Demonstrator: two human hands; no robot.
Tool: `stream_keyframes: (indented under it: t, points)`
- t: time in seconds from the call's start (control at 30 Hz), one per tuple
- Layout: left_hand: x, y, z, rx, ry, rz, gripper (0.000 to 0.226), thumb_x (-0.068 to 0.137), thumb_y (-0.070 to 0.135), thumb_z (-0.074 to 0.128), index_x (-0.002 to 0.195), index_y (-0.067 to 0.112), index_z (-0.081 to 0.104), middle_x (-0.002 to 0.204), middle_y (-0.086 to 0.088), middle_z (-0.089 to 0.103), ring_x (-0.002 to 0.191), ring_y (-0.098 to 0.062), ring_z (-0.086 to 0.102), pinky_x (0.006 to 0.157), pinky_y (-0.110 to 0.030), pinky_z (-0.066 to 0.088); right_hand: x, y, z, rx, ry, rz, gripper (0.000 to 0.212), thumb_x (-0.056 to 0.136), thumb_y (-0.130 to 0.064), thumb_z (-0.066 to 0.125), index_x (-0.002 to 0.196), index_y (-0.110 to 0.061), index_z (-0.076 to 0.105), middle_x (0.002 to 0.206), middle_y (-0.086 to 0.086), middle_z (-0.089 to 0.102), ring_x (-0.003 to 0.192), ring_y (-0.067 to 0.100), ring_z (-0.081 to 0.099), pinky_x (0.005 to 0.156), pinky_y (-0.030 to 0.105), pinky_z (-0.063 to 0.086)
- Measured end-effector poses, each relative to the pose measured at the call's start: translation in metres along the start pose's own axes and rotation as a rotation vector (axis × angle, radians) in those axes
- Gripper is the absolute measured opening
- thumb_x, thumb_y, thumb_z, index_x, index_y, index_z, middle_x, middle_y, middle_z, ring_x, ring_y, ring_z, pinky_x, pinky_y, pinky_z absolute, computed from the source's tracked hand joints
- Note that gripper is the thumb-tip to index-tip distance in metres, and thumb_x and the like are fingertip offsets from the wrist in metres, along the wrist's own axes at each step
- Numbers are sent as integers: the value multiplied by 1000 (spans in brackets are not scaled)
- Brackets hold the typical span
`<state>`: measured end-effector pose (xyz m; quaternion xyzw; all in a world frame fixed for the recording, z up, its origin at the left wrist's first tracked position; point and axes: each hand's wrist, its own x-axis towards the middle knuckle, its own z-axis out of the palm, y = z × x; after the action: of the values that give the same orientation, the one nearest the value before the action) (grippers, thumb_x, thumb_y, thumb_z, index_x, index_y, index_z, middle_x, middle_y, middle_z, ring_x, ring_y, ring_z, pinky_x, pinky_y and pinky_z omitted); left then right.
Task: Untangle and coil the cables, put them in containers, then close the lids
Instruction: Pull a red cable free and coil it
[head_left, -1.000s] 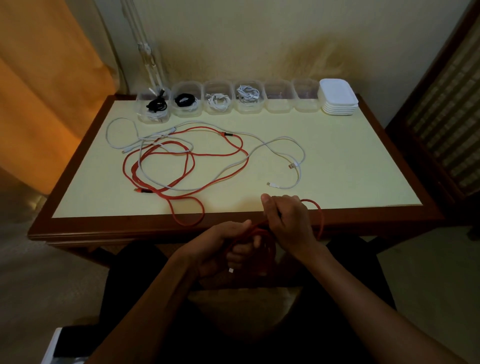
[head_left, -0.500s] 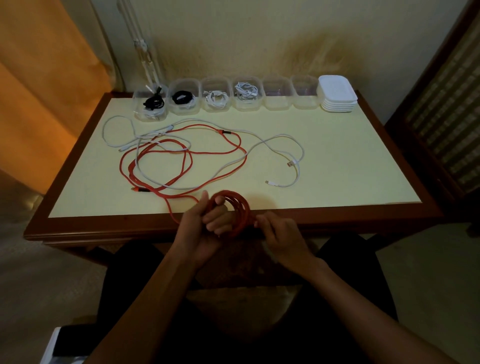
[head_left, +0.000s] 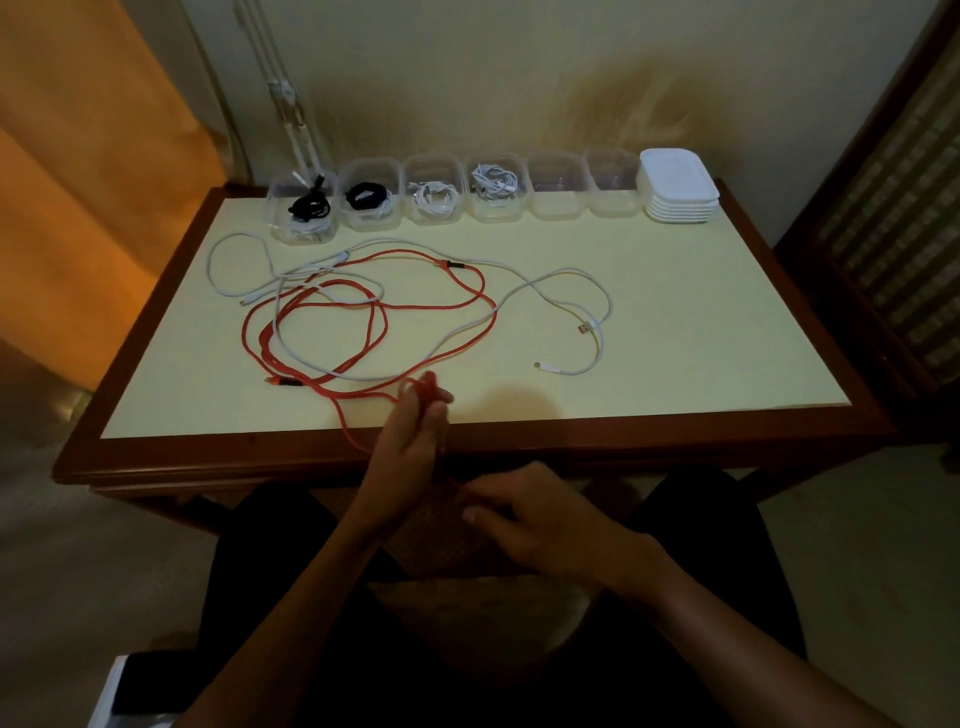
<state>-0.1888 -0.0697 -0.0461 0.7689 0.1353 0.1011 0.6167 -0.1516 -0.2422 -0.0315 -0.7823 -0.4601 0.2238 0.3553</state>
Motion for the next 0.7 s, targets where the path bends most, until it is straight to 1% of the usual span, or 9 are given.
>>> stream_keyframes:
  t: [0.07,0.13,0.2,0.27,0.33,0.37,0.43,0.53,0.7]
  points:
    - [-2,-3,4,7,-165,-35,19,104,23,38,105,13,55,85,-5,55,70,-9,55,62,-20,48,5,-5,-14,64,117,27,14,94,-21,65,97,-12,75,83,0,73,72,7,65,67,20,50]
    - [-5,-2,6,-78,-315,-112,25,103,26,39,97,12,59,85,-3,60,73,-12,59,64,-22,48,8,-6,-27,84,261,26,9,88,-20,73,92,-14,78,81,-1,74,72,7,67,71,25,55]
    - [-8,-2,7,-194,-418,-212,30,100,32,41,86,15,61,75,-1,57,65,-15,54,59,-26,43,10,0,-38,67,369,15,7,82,-22,79,83,-16,78,74,-5,73,67,6,68,66,31,57]
    - [-9,-2,9,-265,-487,-279,35,97,37,40,89,12,63,70,-4,51,59,-15,47,55,-27,39,11,7,-45,47,420,7,15,77,-29,82,77,-16,76,68,-7,72,62,7,67,62,34,56]
    - [-9,-2,11,-298,-519,-325,37,95,39,40,95,9,62,73,-6,52,60,-16,49,55,-26,42,10,11,-47,49,439,-11,19,76,-31,83,75,-14,75,65,-8,70,60,7,67,59,32,55]
    - [-9,-1,12,-321,-518,-352,36,91,38,41,96,9,61,77,-6,55,64,-16,53,58,-27,44,10,12,-46,67,441,-22,18,76,-29,83,76,-13,75,65,-8,71,60,8,67,59,30,55]
    - [-13,0,13,-454,-530,-394,32,85,35,44,96,9,58,83,-5,58,70,-16,57,61,-28,47,10,13,-42,113,454,-35,16,77,-25,84,77,-11,75,66,-6,71,61,9,68,60,31,57]
    - [-21,4,14,-700,-564,-383,23,88,30,43,90,9,50,80,-7,53,69,-18,52,62,-30,44,13,16,-38,150,508,-22,14,79,-24,83,79,-12,76,69,-6,71,64,11,68,62,37,56]
    - [-23,6,15,-945,-605,-368,25,99,26,32,94,8,50,65,-5,48,63,-22,54,65,-34,45,16,22,-34,192,535,13,7,85,-22,77,86,-16,78,77,-10,71,75,11,68,69,35,56]
